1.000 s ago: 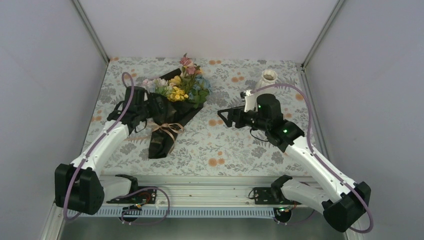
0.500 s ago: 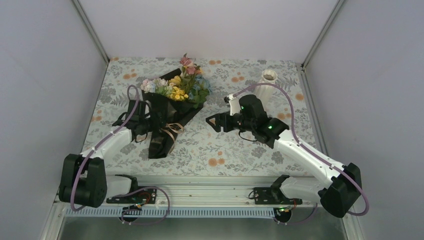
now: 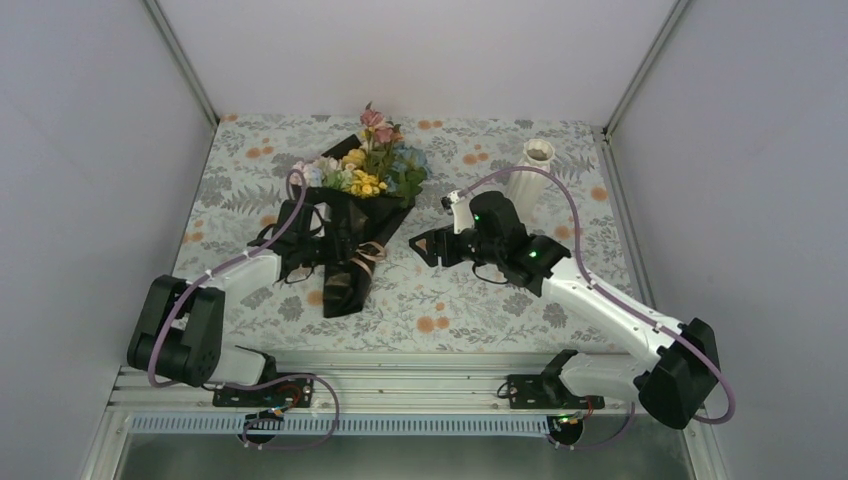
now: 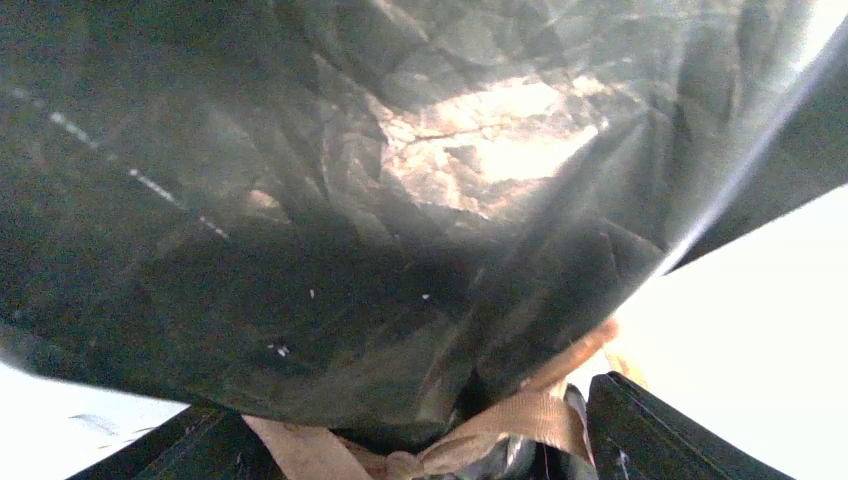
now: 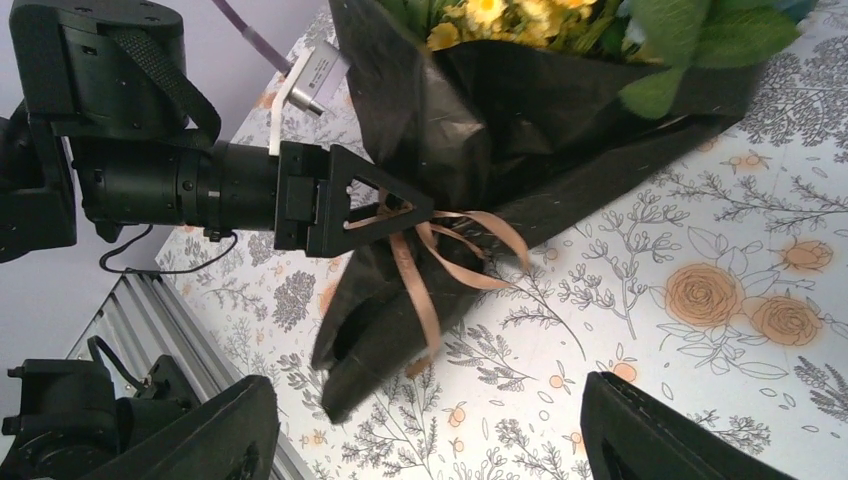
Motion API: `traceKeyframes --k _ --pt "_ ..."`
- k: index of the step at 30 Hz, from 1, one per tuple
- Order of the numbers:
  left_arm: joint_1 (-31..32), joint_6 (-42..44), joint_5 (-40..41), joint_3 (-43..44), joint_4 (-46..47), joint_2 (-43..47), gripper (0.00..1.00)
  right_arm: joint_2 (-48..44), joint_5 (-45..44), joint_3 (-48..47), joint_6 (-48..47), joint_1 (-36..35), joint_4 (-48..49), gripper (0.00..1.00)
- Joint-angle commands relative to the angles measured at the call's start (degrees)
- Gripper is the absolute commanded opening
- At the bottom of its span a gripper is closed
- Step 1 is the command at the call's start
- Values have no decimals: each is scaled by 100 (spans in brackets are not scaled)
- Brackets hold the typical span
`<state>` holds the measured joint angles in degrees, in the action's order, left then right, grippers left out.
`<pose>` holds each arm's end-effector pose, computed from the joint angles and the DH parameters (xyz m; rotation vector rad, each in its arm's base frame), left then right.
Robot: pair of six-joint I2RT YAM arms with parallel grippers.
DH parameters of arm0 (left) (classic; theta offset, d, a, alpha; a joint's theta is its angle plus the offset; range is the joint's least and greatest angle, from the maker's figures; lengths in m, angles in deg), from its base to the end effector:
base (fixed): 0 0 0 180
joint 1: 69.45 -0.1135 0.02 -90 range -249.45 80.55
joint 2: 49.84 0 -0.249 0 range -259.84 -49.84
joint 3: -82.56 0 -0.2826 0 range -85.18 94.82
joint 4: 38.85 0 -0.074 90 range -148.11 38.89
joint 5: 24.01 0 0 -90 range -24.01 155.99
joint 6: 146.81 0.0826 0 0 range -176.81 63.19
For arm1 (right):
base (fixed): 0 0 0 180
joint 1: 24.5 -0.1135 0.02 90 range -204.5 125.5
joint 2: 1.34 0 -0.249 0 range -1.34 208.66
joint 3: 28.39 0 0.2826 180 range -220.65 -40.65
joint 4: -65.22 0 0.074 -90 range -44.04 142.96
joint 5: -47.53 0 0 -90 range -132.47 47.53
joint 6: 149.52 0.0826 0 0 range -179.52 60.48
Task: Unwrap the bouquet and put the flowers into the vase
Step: Move the fake flower at the center of the board.
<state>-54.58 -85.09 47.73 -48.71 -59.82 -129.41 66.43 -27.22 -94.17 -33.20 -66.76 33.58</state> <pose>0.2947 -0.1050 0.0937 -0.1566 2.5457 -0.7048 0.2342 0.2422 0.2491 -0.4813 2.2502 0.9468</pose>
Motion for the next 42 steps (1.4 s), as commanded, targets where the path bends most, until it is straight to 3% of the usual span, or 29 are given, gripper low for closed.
traceKeyframes --k 1,8,13,16,19,28,42 --pt "206 -238 -653 -62 699 -161 77 83 -45 -42 -69 -165 148 75" --pt "265 -186 -547 -27 463 362 78 393 -56 175 -306 -368 760 62" --pt "266 -23 61 166 -192 1195 90 757 -194 203 -490 -494 1068 47" --pt "269 157 504 407 -665 1537 99 1037 -197 189 -633 -565 1186 43" --pt "267 360 696 670 -1098 1894 100 1367 -214 174 -642 -605 1252 40" --pt "271 1185 1282 1122 -1866 2812 100 1966 -193 564 -771 -679 1922 38" --pt "270 1647 1431 1095 -2129 2955 100 2926 -430 683 -1109 -950 2489 37"
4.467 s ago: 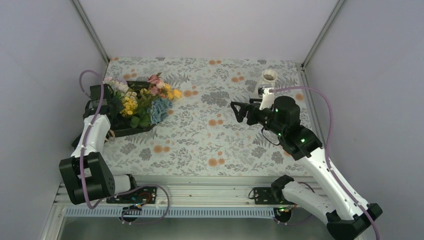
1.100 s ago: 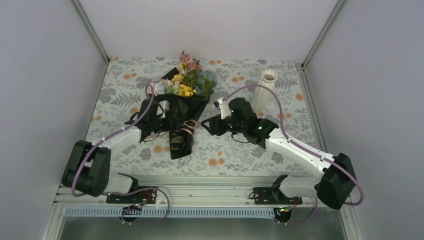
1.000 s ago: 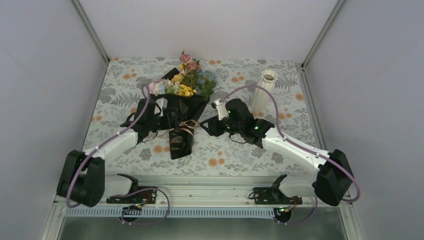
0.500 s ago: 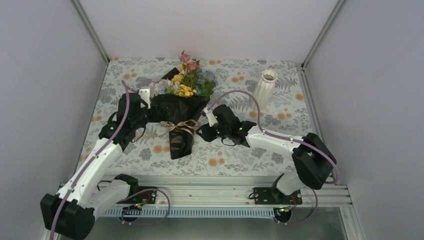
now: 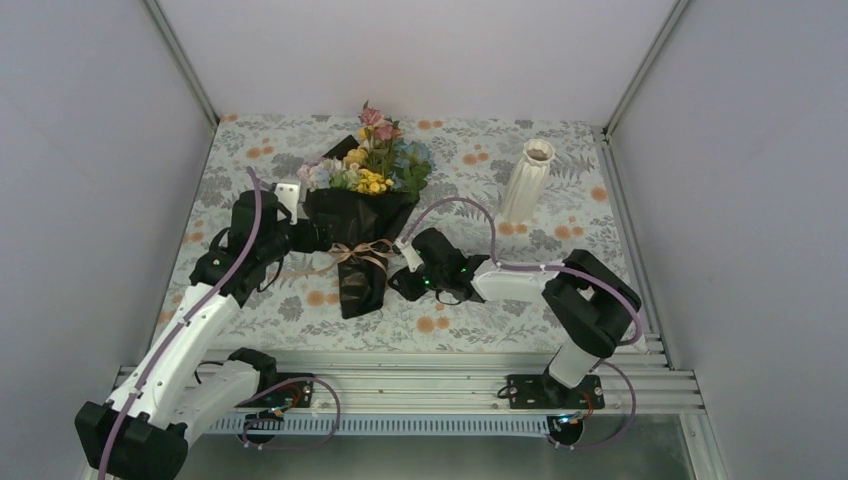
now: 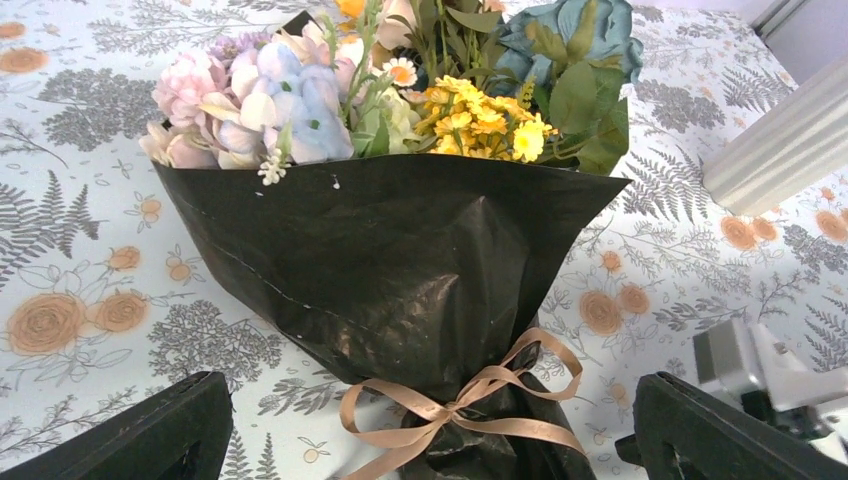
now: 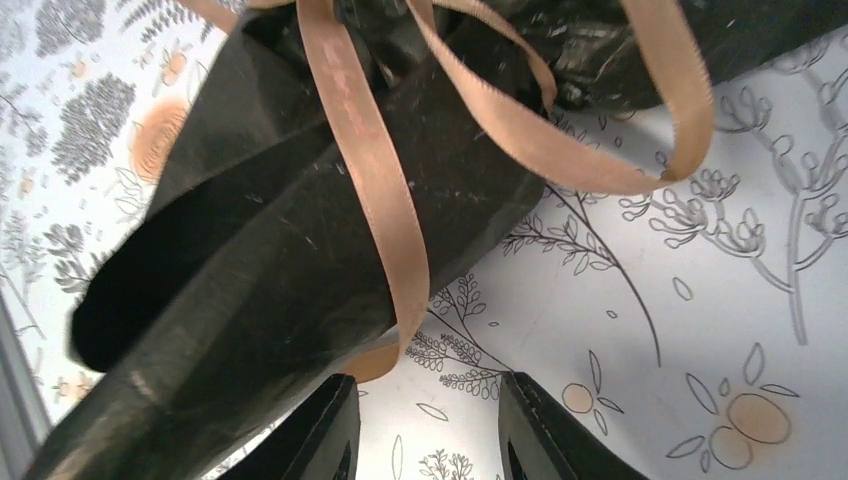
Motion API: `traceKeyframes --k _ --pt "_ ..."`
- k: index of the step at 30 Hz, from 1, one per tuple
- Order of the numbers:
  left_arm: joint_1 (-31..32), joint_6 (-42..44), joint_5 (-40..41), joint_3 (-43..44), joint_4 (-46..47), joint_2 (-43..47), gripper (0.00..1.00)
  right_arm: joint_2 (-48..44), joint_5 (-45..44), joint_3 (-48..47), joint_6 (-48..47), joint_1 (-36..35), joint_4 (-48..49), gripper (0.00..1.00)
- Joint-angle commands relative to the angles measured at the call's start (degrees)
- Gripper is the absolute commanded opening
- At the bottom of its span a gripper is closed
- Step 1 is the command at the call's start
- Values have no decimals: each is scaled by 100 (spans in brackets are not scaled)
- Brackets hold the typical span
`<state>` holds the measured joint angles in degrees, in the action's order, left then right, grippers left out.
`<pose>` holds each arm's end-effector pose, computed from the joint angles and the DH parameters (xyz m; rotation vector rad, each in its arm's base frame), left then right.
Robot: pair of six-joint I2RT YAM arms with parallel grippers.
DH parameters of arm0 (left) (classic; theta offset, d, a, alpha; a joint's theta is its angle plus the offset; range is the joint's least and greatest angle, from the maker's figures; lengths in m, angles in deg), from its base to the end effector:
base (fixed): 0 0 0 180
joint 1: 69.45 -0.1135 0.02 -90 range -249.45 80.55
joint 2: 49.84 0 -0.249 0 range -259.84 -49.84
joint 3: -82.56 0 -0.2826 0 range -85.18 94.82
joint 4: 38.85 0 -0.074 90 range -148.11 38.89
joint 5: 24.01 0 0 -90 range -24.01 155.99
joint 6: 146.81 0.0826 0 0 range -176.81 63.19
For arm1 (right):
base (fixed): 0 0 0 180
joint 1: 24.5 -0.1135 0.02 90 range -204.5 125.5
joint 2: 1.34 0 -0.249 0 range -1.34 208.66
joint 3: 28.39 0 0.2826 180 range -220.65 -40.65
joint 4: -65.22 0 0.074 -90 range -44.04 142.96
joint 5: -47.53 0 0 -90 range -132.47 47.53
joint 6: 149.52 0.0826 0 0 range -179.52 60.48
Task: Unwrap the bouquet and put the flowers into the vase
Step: Move the fake flower at the center of the board, then untie the ribbon from the wrapping paper.
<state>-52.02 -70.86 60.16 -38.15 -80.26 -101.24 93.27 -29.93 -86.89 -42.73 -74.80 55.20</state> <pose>0.2596 -0.0903 0.2606 0.1240 2.1799 -0.4250 0.2260 0.3004 0.0837 -0.8286 2.3676 0.7871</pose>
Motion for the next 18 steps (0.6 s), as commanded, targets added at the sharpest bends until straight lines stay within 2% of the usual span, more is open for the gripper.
traceKeyframes --k 1,13,18 --pt "10 226 180 32 -83 146 100 299 -160 -58 -159 -159 350 37" --pt "14 271 241 43 -100 144 100 874 -278 -441 -91 -317 584 37" --pt "14 279 242 45 -101 141 100 972 -398 -493 -63 -317 609 33"
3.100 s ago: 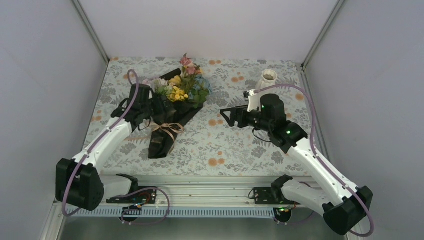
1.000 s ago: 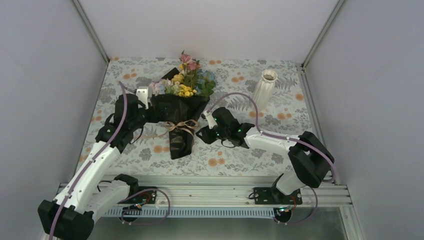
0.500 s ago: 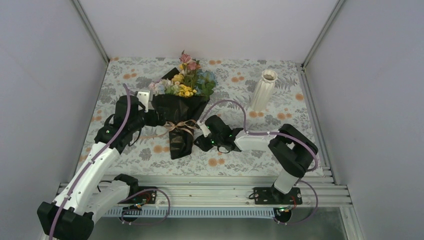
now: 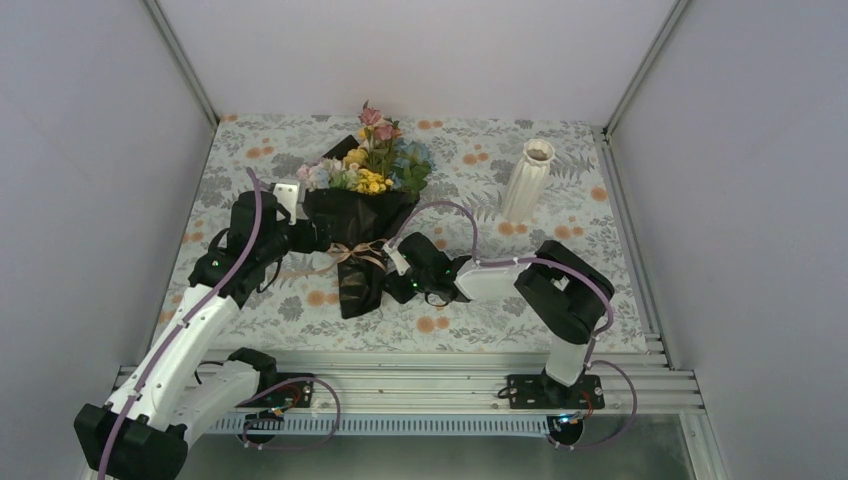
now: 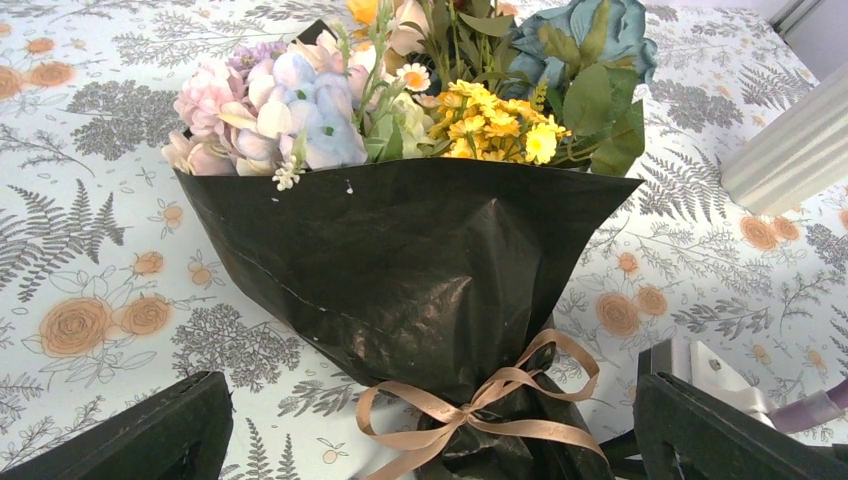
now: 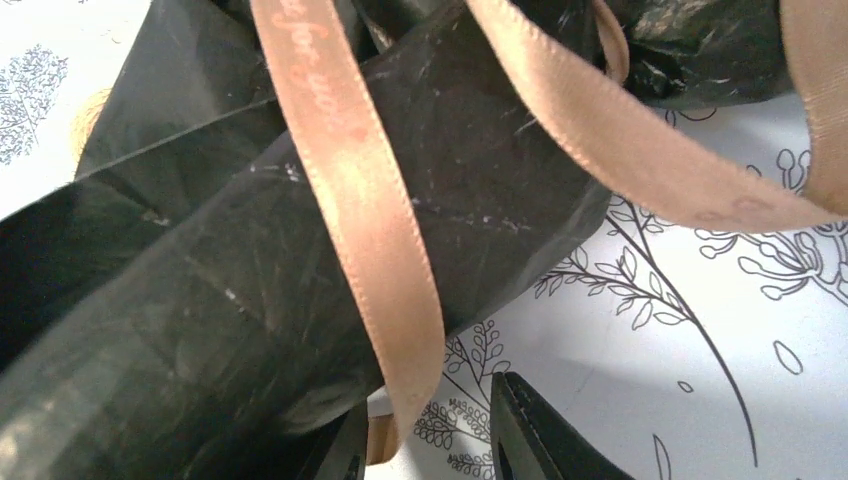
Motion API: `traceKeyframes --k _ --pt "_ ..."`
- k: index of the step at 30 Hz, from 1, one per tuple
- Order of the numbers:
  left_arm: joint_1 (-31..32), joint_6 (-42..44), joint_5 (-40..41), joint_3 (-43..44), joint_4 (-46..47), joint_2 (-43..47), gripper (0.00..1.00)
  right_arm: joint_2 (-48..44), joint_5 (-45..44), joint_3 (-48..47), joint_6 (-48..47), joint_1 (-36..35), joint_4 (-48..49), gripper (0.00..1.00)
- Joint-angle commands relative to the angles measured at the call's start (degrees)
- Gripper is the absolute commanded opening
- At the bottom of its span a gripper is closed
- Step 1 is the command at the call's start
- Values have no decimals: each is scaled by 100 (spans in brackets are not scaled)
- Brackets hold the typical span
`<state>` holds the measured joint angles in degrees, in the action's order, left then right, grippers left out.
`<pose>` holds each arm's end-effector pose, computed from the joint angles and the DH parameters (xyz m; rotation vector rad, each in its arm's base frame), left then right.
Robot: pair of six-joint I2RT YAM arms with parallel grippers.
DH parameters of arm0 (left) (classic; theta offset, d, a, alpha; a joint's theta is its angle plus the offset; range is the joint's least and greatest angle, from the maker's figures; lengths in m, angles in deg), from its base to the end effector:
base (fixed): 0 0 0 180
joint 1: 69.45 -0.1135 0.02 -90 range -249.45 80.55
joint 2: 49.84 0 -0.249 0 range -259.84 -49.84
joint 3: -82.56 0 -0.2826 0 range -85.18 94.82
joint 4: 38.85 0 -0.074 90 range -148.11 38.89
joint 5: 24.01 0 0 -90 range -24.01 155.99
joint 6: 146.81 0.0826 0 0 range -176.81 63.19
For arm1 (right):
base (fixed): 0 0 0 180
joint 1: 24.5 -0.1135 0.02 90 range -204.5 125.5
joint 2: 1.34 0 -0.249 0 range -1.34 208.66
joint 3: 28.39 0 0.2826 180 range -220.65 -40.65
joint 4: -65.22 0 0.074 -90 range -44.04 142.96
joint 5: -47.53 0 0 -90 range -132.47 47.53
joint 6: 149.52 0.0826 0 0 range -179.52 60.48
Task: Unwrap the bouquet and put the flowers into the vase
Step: Untie the ribbon from the wrapping paper.
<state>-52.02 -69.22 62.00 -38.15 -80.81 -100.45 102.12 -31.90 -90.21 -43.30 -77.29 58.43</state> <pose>0.2579 -0.0870 0.2628 0.1360 2.1698 -0.3753 0.2251 0.3215 0.0518 -0.8832 2.3881 0.7411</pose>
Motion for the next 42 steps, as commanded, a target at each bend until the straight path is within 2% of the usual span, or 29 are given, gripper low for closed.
traceKeyframes --k 1,8,15,19,23,29,34,38,42 --pt "15 115 66 39 -46 65 100 78 -230 -157 -5 -67 299 31" --pt "14 91 90 35 -67 -6 100 -104 -353 -108 -13 -77 278 5" --pt "14 24 73 20 -76 -164 100 -470 -818 -47 28 -76 35 4" --pt "8 -75 -188 -12 -38 -330 95 -765 -796 -52 23 -79 -77 4" --pt "10 -459 -546 -92 104 -516 84 -1093 -720 -186 3 -85 -255 4" --pt "15 -1200 -1551 -700 907 -757 57 -1335 -593 -442 130 -84 -394 4" --pt "41 -1526 -2000 -1108 1460 -1247 38 -1255 -764 -852 308 -83 -668 4" --pt "112 -1524 -1977 -1350 1723 -1378 32 -1322 -730 -989 442 -83 -695 4" --pt "140 -1499 -1971 -1531 1891 -1576 30 -1406 -589 -1151 499 -89 -745 4"
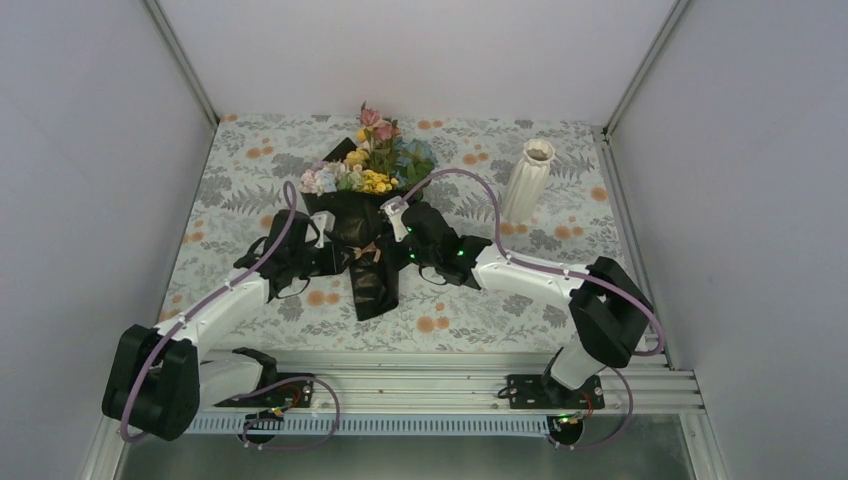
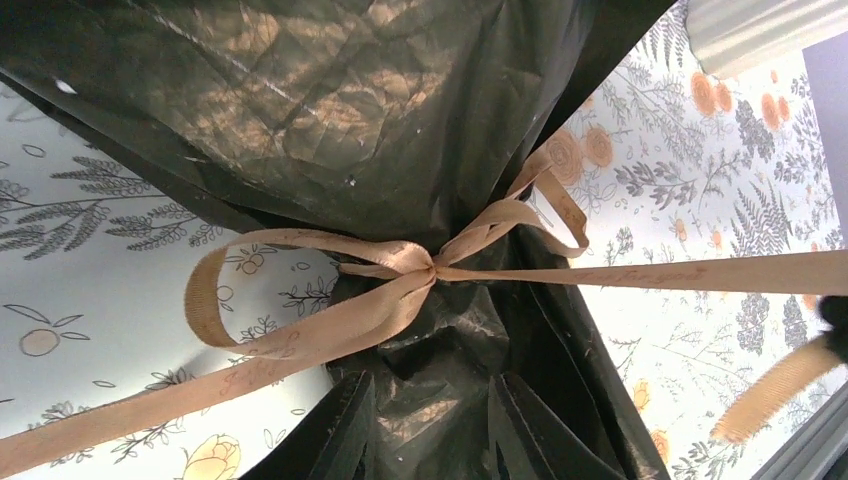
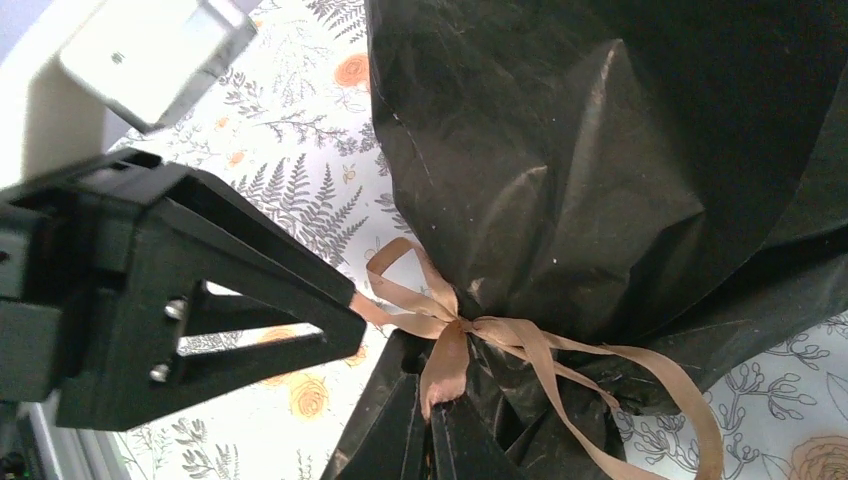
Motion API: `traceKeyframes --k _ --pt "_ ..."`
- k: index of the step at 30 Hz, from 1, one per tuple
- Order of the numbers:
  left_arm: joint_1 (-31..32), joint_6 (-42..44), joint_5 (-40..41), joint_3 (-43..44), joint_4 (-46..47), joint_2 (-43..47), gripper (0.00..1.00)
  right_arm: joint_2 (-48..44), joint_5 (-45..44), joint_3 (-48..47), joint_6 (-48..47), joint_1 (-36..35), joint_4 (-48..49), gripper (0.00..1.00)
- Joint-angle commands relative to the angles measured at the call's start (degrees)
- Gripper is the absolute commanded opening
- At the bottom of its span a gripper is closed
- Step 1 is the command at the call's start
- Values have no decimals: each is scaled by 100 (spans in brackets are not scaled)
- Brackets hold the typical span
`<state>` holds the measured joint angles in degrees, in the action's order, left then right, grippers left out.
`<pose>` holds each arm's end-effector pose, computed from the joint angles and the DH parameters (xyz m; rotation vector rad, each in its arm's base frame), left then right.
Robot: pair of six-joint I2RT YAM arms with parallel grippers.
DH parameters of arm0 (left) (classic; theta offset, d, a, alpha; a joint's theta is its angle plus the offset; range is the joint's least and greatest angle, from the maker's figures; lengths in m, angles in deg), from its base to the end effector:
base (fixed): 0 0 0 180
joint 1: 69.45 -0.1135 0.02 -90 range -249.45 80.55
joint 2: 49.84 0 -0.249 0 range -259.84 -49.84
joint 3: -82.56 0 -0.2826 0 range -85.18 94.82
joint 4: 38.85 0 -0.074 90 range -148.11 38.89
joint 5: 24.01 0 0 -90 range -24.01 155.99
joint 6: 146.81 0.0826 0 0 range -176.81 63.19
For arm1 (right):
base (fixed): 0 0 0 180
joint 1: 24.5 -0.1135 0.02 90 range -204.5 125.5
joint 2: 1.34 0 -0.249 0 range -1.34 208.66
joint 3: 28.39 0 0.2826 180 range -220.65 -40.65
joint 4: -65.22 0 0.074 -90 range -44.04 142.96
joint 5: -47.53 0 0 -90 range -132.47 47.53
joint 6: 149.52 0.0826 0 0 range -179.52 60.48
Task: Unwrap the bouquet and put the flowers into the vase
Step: Untie the ribbon from the wrapping paper.
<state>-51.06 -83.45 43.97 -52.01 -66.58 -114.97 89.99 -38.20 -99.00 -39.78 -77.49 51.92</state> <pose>0.2590 -0.1187 0.1333 0.0091 2.4833 -0.8144 0.2477 0.3389 0.1750 -0.6946 2.1687 0.7858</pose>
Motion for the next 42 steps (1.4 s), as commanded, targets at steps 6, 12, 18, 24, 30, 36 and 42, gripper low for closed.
traceKeyframes --k 6,12,18,24,30,36,42 --pt "54 -91 -110 -319 763 -294 30 -476 38 -298 233 -57 -51 4" --pt "62 -98 -96 -335 859 -404 30 -679 156 -391 269 -65 -77 4" --pt "64 -143 -209 -221 861 -308 32 -939 22 127 -22 -66 391 4" --pt "243 -12 -586 225 819 -204 34 -1162 -158 676 -478 -65 518 4" --pt "388 -16 -801 383 1434 -516 34 -1417 65 1185 -456 -66 799 4" --pt "499 -1 -1318 448 2227 -1178 35 -1469 246 1400 -427 -65 977 4" --pt "617 227 -866 507 2354 -1532 35 -1515 342 1528 -443 -63 1075 4"
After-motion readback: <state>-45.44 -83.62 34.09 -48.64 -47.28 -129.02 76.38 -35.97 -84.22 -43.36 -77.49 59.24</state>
